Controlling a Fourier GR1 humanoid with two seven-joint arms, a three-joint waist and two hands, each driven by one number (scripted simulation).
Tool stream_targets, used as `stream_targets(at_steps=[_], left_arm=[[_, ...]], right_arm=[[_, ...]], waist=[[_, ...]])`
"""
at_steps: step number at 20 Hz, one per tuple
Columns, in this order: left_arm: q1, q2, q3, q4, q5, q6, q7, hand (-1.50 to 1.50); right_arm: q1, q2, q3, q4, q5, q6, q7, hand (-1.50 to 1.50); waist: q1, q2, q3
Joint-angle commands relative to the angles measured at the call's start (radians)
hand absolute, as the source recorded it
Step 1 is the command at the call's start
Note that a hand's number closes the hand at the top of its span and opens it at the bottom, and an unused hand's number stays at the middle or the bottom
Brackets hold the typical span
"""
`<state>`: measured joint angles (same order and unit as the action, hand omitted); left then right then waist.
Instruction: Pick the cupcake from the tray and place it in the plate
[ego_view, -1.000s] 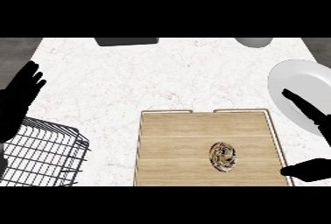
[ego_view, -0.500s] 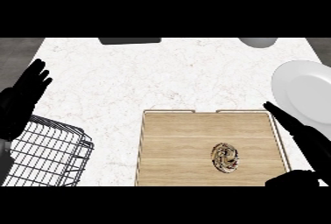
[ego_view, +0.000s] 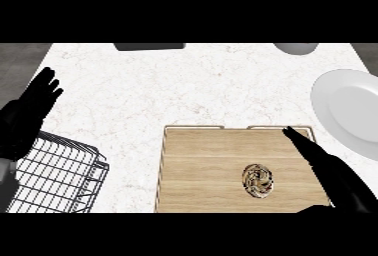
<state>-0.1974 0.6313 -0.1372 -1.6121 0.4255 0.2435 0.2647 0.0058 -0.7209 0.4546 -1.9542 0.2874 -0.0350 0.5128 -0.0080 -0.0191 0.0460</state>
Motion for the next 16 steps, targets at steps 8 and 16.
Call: stream_targets(at_steps=[8,16], left_arm=[[0.112,-0.172,-0.148,0.061,0.032,0.024,0.015,0.0],[0.119,-0.156,-0.146,0.064,0.042,0.022,0.015,0.0]], right_arm=[[-0.056,0.04,0.075,0.04,0.143,0.007,0.153,-1.5],[-0.054,0.118,0.154,0.075,0.197,-0.006,0.18,-1.5]], waist=[[0.008,0.034,-0.051],[0.015,0.032,-0.049]])
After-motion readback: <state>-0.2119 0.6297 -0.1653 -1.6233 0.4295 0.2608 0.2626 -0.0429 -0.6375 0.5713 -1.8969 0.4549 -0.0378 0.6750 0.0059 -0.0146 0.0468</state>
